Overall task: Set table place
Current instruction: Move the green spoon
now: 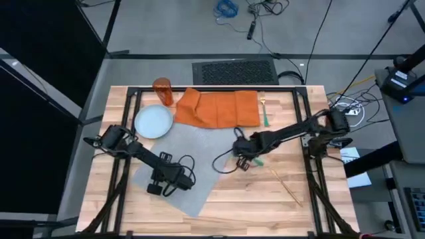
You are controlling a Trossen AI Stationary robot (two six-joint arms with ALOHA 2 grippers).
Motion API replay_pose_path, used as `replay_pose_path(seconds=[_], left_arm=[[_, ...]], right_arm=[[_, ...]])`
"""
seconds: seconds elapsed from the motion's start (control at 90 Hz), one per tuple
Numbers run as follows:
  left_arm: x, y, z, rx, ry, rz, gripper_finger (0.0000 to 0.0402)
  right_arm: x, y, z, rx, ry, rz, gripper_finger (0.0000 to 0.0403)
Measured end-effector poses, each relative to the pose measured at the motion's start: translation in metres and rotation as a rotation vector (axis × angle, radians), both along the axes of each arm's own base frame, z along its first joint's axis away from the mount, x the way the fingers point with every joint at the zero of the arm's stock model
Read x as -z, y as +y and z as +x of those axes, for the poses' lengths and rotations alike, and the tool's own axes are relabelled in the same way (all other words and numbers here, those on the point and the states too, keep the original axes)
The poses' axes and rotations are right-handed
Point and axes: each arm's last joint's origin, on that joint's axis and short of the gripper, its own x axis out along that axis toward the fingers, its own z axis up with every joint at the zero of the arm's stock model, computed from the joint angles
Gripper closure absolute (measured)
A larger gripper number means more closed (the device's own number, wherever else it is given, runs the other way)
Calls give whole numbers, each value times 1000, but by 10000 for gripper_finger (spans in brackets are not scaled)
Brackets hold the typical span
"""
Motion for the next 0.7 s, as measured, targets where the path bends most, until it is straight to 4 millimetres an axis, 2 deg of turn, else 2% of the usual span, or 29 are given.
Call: replay_pose_path(seconds=[0.289,0.7], left_arm=[[0,0,0,18,3,-11,402],[0,0,0,24,4,-16,402]], right_arm=[[-5,-24,-37,235,30,-17,403],[-27,-46,-68,512,75,-35,403]])
